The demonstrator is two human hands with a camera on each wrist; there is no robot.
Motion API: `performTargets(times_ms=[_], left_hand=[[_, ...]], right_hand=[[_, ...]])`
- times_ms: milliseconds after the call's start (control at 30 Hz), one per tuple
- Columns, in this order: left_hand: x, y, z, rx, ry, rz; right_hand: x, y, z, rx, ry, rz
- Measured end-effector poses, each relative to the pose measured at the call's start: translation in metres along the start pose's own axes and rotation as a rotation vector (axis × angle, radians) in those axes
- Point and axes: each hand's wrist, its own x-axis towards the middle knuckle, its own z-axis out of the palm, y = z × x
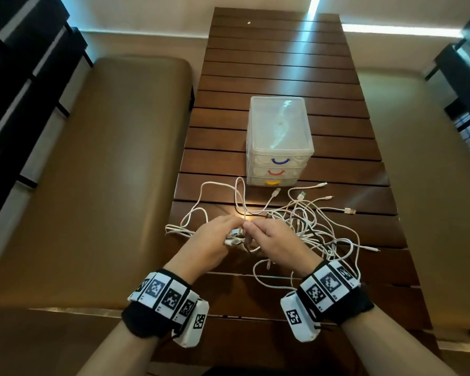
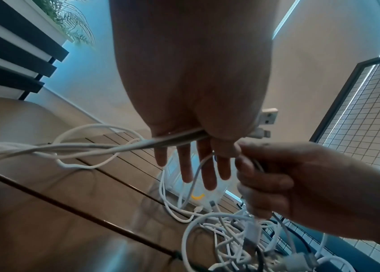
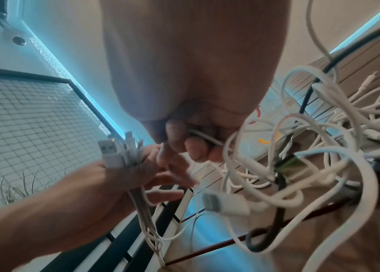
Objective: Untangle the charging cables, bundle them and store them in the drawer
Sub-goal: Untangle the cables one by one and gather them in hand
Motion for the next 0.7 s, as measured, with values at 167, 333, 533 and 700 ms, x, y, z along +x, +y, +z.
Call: performTargets(times_ms=[167, 333, 533, 700], left_hand=[[-0.002, -0.004, -0.006, -0.088, 0.168, -0.015], [-0.009, -0.005, -0.012, -0.456, 0.308, -0.067], [-0.022, -0.011, -0.014, -0.663, 0.370, -0.120], [-0.024, -0.021, -0.014, -0.633, 0.469, -0.157]], right_hand=[[0.000, 0.007, -0.005, 0.016, 0.004, -0.001], [0.004, 0.002, 0.002, -0.030, 0.035, -0.044], [0.011, 0.008, 0.007, -0.283, 0.050, -0.082], [0.010, 0.010, 0.008, -0.340, 0.065, 0.020]])
